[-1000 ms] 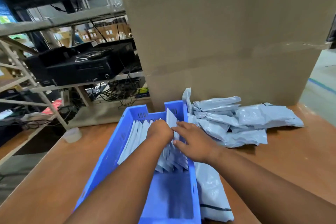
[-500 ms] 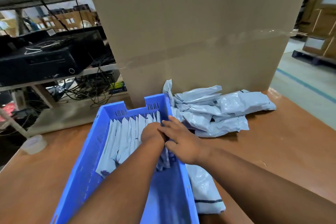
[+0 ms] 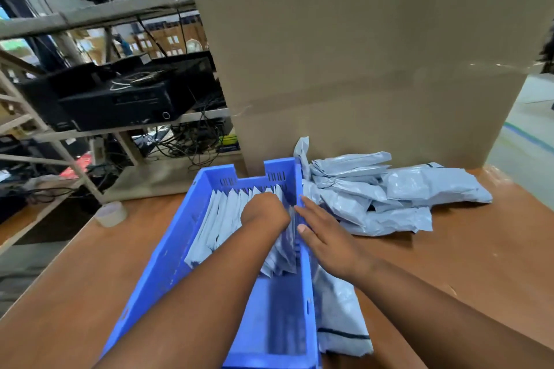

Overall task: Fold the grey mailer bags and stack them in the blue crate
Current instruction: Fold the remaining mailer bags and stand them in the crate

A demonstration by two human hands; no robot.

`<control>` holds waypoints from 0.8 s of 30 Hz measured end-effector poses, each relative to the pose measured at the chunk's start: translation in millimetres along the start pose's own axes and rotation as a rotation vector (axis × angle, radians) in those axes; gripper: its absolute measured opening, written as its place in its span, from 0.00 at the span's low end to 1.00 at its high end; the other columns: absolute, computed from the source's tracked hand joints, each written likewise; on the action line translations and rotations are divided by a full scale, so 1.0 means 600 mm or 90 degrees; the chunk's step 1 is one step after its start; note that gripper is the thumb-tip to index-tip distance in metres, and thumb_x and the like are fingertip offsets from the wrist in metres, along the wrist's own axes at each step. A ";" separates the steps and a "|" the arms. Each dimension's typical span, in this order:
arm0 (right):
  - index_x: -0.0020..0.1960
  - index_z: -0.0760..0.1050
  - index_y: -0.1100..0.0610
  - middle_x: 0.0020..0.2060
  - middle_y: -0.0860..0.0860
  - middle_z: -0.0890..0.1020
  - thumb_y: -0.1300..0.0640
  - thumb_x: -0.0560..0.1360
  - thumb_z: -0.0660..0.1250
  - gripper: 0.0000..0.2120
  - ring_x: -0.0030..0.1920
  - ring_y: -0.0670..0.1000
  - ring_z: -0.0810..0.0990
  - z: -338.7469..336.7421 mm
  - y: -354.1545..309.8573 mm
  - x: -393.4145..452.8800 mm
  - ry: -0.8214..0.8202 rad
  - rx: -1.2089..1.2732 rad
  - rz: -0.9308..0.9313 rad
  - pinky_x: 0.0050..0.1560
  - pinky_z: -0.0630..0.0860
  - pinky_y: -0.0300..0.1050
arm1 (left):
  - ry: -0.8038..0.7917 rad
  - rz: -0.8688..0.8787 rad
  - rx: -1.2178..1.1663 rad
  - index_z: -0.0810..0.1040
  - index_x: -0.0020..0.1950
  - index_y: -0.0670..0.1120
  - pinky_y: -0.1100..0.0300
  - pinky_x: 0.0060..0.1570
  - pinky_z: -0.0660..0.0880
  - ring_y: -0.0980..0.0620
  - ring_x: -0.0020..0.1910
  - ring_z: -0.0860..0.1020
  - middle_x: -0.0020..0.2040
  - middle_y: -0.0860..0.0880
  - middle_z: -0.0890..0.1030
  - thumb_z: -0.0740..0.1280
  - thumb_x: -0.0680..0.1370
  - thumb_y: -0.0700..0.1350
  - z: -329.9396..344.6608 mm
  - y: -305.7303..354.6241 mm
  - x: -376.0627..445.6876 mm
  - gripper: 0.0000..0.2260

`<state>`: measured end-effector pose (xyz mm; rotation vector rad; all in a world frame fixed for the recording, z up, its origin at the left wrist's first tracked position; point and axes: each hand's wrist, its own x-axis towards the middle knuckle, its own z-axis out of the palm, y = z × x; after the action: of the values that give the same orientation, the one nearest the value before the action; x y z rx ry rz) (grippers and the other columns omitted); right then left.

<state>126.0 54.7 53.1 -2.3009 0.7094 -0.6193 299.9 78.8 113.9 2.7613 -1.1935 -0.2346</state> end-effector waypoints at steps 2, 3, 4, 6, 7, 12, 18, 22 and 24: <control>0.82 0.64 0.46 0.82 0.41 0.61 0.48 0.88 0.57 0.23 0.81 0.34 0.53 -0.007 0.010 -0.015 0.032 0.027 0.004 0.83 0.54 0.43 | 0.032 0.032 -0.002 0.79 0.51 0.49 0.53 0.45 0.79 0.44 0.53 0.83 0.54 0.48 0.83 0.71 0.76 0.48 -0.017 0.015 -0.027 0.05; 0.80 0.67 0.46 0.78 0.40 0.67 0.50 0.88 0.58 0.21 0.78 0.31 0.57 -0.012 0.013 -0.021 0.047 0.053 0.003 0.81 0.57 0.40 | 0.045 0.051 -0.005 0.77 0.49 0.49 0.53 0.46 0.80 0.43 0.53 0.83 0.54 0.47 0.83 0.70 0.77 0.47 -0.023 0.025 -0.042 0.04; 0.77 0.70 0.46 0.71 0.39 0.72 0.52 0.87 0.58 0.19 0.74 0.31 0.62 -0.017 0.016 -0.028 0.054 0.073 0.001 0.78 0.62 0.39 | 0.059 0.072 -0.008 0.76 0.48 0.49 0.52 0.48 0.79 0.42 0.54 0.83 0.55 0.47 0.83 0.69 0.77 0.46 -0.032 0.038 -0.060 0.04; 0.73 0.73 0.47 0.64 0.40 0.76 0.52 0.84 0.59 0.18 0.68 0.38 0.72 -0.030 0.024 -0.040 0.057 0.083 -0.005 0.71 0.70 0.45 | 0.092 0.111 -0.013 0.77 0.49 0.49 0.52 0.50 0.78 0.41 0.56 0.82 0.56 0.45 0.83 0.69 0.76 0.44 -0.047 0.065 -0.096 0.03; 0.70 0.74 0.47 0.62 0.41 0.77 0.52 0.83 0.60 0.17 0.65 0.41 0.74 -0.040 0.026 -0.048 0.056 0.077 -0.007 0.68 0.71 0.46 | 0.107 0.127 -0.013 0.78 0.51 0.48 0.52 0.51 0.78 0.41 0.57 0.82 0.57 0.45 0.82 0.69 0.77 0.44 -0.052 0.080 -0.115 0.04; 0.50 0.76 0.42 0.50 0.46 0.79 0.54 0.83 0.62 0.08 0.55 0.49 0.77 -0.076 0.085 -0.101 0.045 0.018 0.036 0.56 0.72 0.48 | 0.139 0.209 0.017 0.80 0.56 0.45 0.50 0.52 0.78 0.39 0.59 0.81 0.58 0.43 0.82 0.67 0.78 0.45 -0.015 0.155 -0.208 0.09; 0.68 0.79 0.53 0.62 0.54 0.80 0.52 0.82 0.64 0.17 0.63 0.57 0.79 -0.087 0.200 -0.219 -0.030 -0.042 0.151 0.64 0.72 0.47 | -0.066 0.075 0.026 0.76 0.70 0.48 0.46 0.66 0.77 0.42 0.70 0.76 0.70 0.44 0.76 0.67 0.78 0.50 0.173 0.200 -0.267 0.20; 0.73 0.75 0.50 0.71 0.50 0.74 0.51 0.83 0.63 0.19 0.70 0.54 0.74 -0.095 0.251 -0.318 -0.145 -0.109 0.115 0.69 0.65 0.41 | -0.167 -0.132 0.089 0.58 0.83 0.47 0.37 0.70 0.70 0.40 0.79 0.60 0.81 0.40 0.60 0.67 0.78 0.51 0.265 0.188 -0.271 0.35; 0.75 0.72 0.49 0.78 0.50 0.69 0.48 0.82 0.62 0.23 0.76 0.55 0.69 -0.096 0.273 -0.363 -0.174 -0.166 0.069 0.77 0.61 0.44 | -0.127 -0.129 0.092 0.55 0.85 0.46 0.37 0.70 0.70 0.39 0.79 0.60 0.81 0.39 0.59 0.60 0.81 0.48 0.291 0.184 -0.276 0.32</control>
<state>-122.2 59.9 -73.2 -2.4990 0.8141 -0.1633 76.0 115.6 -22.7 3.0482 -1.0059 -0.4714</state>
